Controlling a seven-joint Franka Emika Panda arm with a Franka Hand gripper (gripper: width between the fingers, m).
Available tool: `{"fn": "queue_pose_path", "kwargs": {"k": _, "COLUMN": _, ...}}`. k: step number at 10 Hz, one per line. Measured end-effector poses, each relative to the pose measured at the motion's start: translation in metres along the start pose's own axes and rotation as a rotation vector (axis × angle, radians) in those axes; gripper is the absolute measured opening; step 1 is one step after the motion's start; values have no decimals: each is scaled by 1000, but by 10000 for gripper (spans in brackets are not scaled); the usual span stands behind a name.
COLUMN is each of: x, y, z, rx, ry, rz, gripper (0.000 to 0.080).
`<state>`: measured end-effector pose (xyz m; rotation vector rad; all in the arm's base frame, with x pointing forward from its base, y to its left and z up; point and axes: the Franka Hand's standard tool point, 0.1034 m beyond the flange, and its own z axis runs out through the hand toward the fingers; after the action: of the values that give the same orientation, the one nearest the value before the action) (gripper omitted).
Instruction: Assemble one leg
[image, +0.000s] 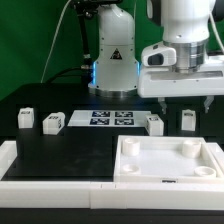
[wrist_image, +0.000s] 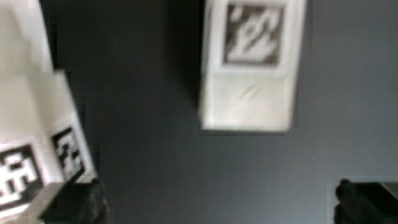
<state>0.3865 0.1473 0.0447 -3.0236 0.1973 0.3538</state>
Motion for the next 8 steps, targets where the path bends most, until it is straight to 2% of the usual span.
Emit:
{"fn": "queue_pose_path", "kwargs": {"k": 1, "x": -9, "y": -1, "z": 1, "rx": -14, "ry": -108, "rz": -1, "gripper": 649}}
{"fn": "queue_pose_path", "kwargs": {"k": 3, "x": -9, "y": 0, "z": 3, "rx": -19, "ry": -253, "rz": -6, "gripper": 649}}
{"fn": "queue_pose_path", "kwargs": {"k": 4, "x": -15, "y": 4, "z": 6, "rx": -24, "ry": -353, "rz": -11, "gripper": 649}}
{"fn": "queue_pose_path", "kwargs": {"k": 8, "x": -22, "y": 3, "z": 24, "rx": -42, "ry": -702, "rz": 0, "gripper": 649}}
